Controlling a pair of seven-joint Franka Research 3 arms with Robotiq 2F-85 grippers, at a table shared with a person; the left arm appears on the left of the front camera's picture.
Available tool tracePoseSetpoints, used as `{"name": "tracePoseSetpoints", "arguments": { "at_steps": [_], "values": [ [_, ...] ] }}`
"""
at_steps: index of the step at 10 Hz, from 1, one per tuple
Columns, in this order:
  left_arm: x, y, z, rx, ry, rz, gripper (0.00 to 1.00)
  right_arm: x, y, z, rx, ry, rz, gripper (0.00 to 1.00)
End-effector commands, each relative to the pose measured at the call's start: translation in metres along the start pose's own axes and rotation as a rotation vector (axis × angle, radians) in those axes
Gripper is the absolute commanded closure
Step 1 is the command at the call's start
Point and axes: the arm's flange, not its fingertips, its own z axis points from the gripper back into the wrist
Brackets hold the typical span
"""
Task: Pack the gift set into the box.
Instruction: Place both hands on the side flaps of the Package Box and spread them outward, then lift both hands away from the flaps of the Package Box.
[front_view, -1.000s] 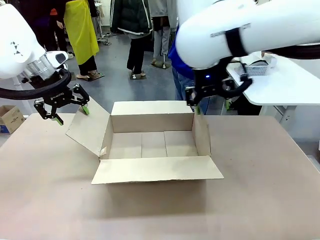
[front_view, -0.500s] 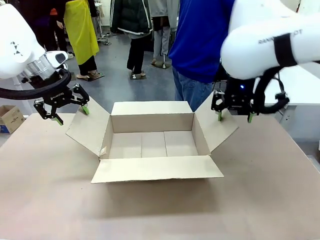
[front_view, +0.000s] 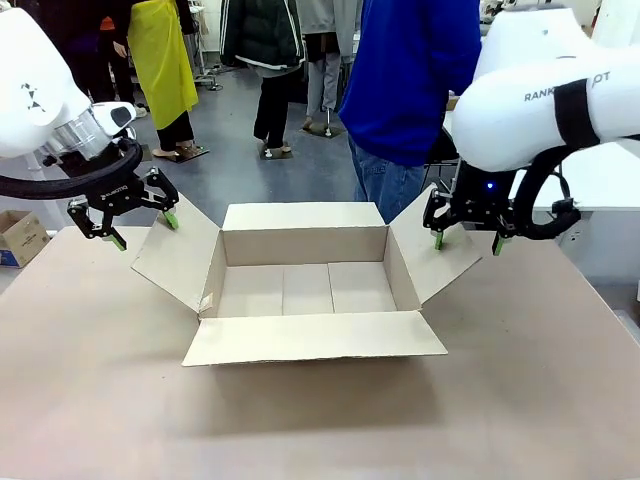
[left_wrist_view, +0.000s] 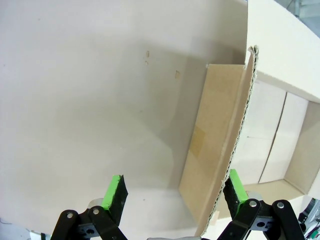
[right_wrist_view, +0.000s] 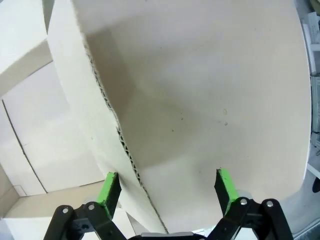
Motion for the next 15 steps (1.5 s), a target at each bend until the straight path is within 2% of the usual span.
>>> {"name": "tracePoseSetpoints", "arguments": {
  "at_steps": [1, 15],
  "values": [
    [0.0, -0.0001, 0.0016, 0.019, 0.0, 0.004, 0.0, 0.0045, 0.0003, 0.005, -0.035, -0.01, -0.022, 0.0],
    [0.0, -0.0001, 0.0016, 0.019, 0.0, 0.004, 0.0, 0.0045, 0.0003, 0.005, -0.035, -0.01, -0.022, 0.0]
  ]
}}
